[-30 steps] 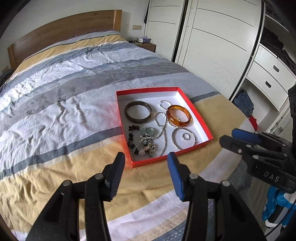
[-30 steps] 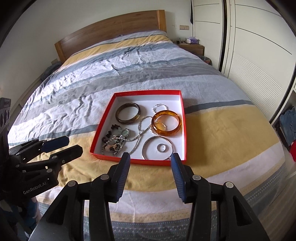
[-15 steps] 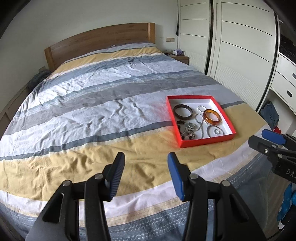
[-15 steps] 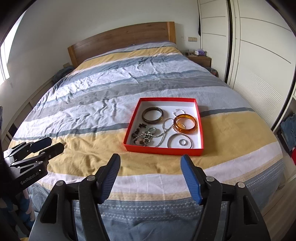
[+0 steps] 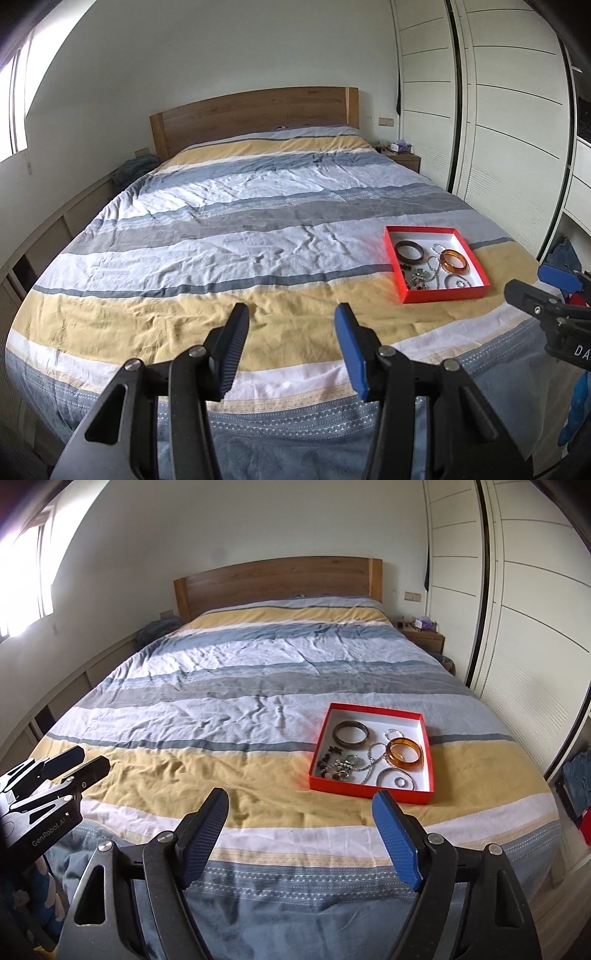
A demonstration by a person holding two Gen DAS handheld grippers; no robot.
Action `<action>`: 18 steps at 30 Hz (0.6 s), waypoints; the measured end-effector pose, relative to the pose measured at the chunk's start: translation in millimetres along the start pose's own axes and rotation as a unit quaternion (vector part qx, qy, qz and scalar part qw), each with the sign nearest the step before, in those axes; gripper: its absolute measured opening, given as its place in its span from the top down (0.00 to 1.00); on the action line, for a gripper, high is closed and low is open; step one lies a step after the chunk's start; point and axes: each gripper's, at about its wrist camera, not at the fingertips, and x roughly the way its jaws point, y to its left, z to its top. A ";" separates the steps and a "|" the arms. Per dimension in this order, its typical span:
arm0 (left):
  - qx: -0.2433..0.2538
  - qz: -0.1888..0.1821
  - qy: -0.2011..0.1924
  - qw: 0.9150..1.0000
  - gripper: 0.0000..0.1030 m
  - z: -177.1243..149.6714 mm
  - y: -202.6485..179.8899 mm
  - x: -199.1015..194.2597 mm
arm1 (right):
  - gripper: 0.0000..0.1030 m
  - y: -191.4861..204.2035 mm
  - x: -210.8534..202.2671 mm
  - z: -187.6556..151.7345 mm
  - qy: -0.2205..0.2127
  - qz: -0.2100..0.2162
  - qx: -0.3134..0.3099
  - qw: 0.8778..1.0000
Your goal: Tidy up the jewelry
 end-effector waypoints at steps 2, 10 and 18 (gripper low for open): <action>-0.005 0.008 -0.008 1.000 0.55 -3.0 5.6 -10.5 | 0.22 5.8 -7.9 -2.5 -0.007 0.000 -0.005 1.000; -0.019 0.011 -0.033 0.999 0.54 -14.1 18.1 -49.1 | 0.19 27.1 -32.0 -16.8 -0.024 -0.002 -0.029 0.999; -0.025 0.008 -0.054 0.998 0.51 -18.8 22.0 -73.2 | 0.14 43.2 -51.1 -23.7 -0.039 -0.003 -0.050 0.998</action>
